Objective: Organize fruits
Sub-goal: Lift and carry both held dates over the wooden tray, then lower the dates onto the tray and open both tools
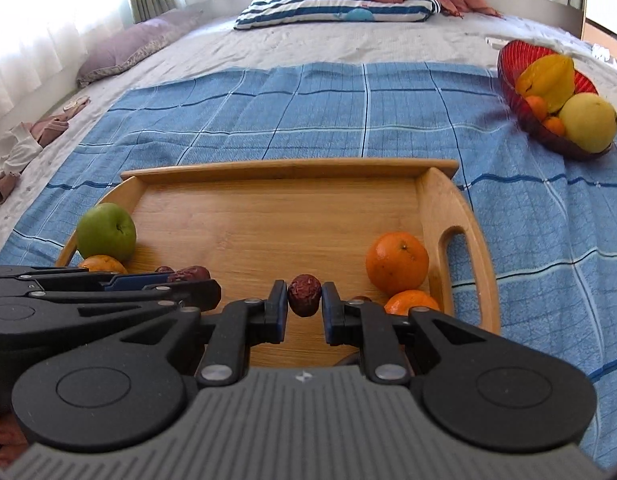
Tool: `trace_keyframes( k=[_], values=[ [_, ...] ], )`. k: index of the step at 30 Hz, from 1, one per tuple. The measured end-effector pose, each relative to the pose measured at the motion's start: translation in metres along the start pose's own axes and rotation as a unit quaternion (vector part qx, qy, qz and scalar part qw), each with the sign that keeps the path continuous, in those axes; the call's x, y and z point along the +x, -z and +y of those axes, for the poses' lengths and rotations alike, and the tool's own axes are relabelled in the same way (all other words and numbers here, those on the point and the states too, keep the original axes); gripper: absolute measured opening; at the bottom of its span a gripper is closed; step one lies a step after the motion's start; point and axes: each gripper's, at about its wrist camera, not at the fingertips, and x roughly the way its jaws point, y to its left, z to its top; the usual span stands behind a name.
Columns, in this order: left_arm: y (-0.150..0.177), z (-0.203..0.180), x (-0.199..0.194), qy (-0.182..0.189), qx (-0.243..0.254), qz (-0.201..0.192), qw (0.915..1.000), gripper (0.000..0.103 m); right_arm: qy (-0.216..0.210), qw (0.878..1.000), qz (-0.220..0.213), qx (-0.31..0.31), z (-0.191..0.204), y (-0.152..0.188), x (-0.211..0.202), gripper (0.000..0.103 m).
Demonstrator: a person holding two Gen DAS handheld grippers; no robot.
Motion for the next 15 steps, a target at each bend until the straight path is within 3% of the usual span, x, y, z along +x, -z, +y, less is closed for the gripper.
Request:
trace_keyframes(
  k=[15],
  values=[
    [-0.002,0.005,0.018,-0.005,-0.008,0.012,0.9999,0.028,-0.005,1.0,0.018,0.016,-0.004,0.0,0.017,0.023]
  ],
)
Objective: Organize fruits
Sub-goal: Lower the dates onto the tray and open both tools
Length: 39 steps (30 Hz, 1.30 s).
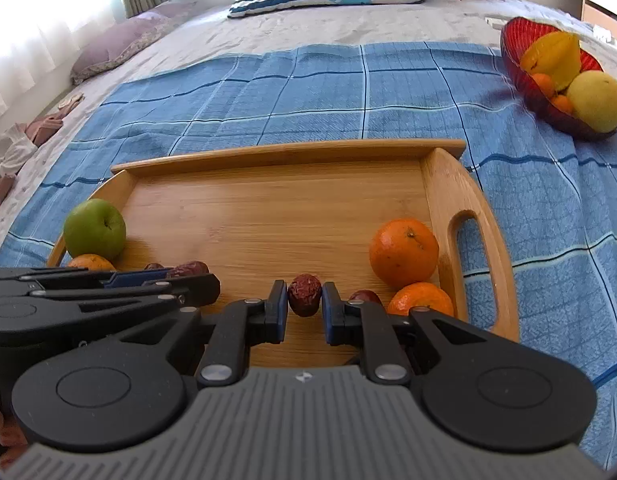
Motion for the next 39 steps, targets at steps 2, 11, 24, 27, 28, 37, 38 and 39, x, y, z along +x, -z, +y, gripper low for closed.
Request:
trace_keyframes(
  k=[2,11,24,27,28,37,38,39],
  values=[
    [0.0002,0.0008,0.0021,0.002,-0.002,0.001,1.0,0.028,-0.004,1.0,0.001,0.005,-0.0017,0.0003,0.0017,0.023],
    [0.0011,0.0028,0.0035,0.005,0.0,-0.005,1.0,0.028,-0.016,1.0,-0.003,0.01,-0.0057,0.0015,0.0066,0.022],
    [0.0011,0.0024,0.0049,0.004,0.004,-0.009,0.9999,0.028,-0.017,1.0,-0.006,0.008,-0.0054,0.0021,0.0069,0.024],
    [0.0007,0.0026,0.0048,0.004,0.004,-0.009,0.9999,0.028,-0.017,1.0,-0.006,0.008,-0.0054,0.0023,0.007,0.024],
    [0.0008,0.0026,0.0048,0.004,0.004,-0.009,0.9999,0.028,-0.017,1.0,-0.006,0.009,-0.0055,0.0022,0.007,0.024],
    [0.0002,0.0031,0.0052,0.003,0.002,-0.008,1.0,0.029,-0.015,1.0,-0.007,0.005,-0.0048,0.0019,0.0067,0.029],
    [-0.0001,0.0032,0.0052,0.003,0.001,-0.007,1.0,0.029,-0.014,1.0,-0.007,0.005,-0.0044,0.0021,0.0066,0.03],
    [-0.0004,0.0035,0.005,0.004,-0.001,-0.006,1.0,0.029,-0.015,1.0,-0.007,0.005,-0.0042,0.0022,0.0064,0.03]
  ],
)
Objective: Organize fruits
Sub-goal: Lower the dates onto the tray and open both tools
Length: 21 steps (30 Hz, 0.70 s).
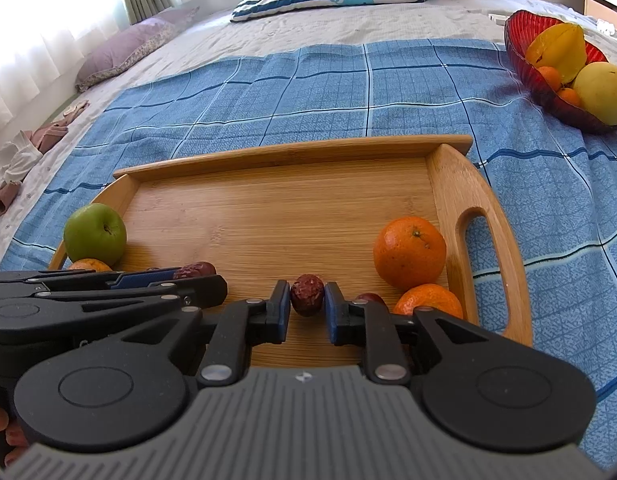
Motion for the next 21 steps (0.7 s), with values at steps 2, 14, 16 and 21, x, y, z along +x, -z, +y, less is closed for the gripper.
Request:
trace_keyframes(
  k=[2,14,16,21],
  values=[
    [-0.001,0.001,0.0,0.003,-0.003,0.002,1.0,0.029,-0.001,1.0,-0.001,0.001,0.0,0.0,-0.001,0.03],
    [-0.003,0.003,-0.011,0.005,-0.014,-0.012,0.9998,0.048,-0.005,1.0,-0.013,0.012,-0.004,-0.004,-0.012,0.031],
    [-0.003,0.003,-0.014,0.003,-0.014,-0.017,0.9998,0.051,-0.004,1.0,-0.017,0.016,-0.005,-0.003,-0.015,0.044],
    [-0.003,0.005,-0.024,0.0,-0.016,-0.029,0.9994,0.06,-0.001,0.999,-0.035,0.017,-0.006,-0.002,-0.023,0.05]
  ],
)
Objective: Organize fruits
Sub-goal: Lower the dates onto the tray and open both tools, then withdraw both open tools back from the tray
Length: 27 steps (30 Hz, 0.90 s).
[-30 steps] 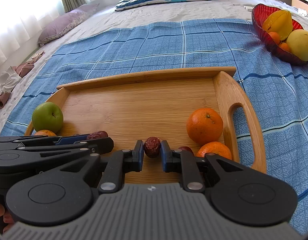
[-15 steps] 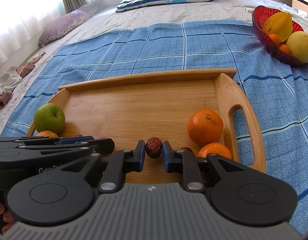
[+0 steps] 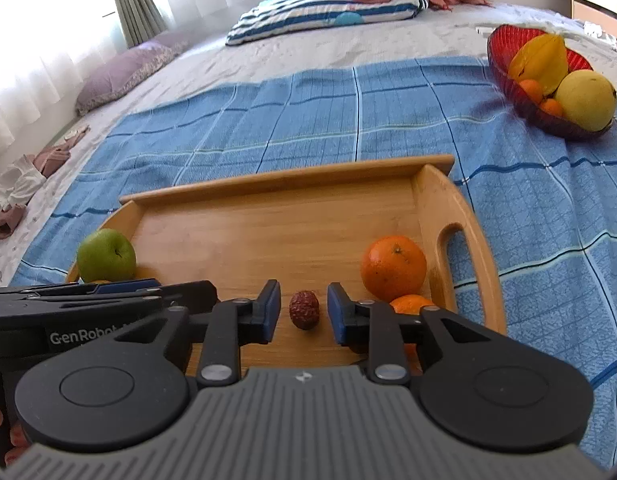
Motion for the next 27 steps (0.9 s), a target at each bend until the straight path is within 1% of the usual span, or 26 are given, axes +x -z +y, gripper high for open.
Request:
trace_keyframes(
  k=[1,3,5,8,9,12,19,23,27],
  values=[
    [0.0,0.0,-0.003,-0.001,0.001,-0.004,1.0,0.062,0.003,1.0,-0.006,-0.001,0.0,0.0,-0.002,0.052],
    [0.0,0.0,-0.008,-0.003,0.002,-0.013,0.9999,0.074,0.015,1.0,-0.02,-0.007,0.002,0.0,-0.007,0.054],
    [0.001,0.0,-0.014,-0.006,0.004,-0.022,0.9997,0.081,0.035,0.998,-0.037,-0.022,0.006,0.0,-0.012,0.059],
    [0.001,0.001,-0.023,-0.007,0.007,-0.037,0.9993,0.088,0.058,0.996,-0.061,-0.036,0.01,0.001,-0.021,0.067],
    [0.001,0.001,-0.026,-0.009,0.009,-0.042,0.9991,0.091,0.06,0.995,-0.065,-0.037,0.01,0.001,-0.023,0.067],
    [0.003,0.0,-0.034,-0.018,0.017,-0.056,0.9981,0.094,0.062,0.994,-0.079,-0.037,0.01,0.001,-0.03,0.071],
    [0.009,0.002,-0.049,-0.028,0.021,-0.081,0.9961,0.101,0.066,0.992,-0.104,-0.035,0.01,0.006,-0.041,0.086],
    [0.014,0.004,-0.055,-0.034,0.024,-0.091,0.995,0.102,0.069,0.99,-0.115,-0.037,0.009,0.011,-0.047,0.089],
    [0.018,0.006,-0.061,-0.032,0.023,-0.097,0.9945,0.103,0.066,0.99,-0.116,-0.033,0.007,0.016,-0.052,0.091]
  ],
)
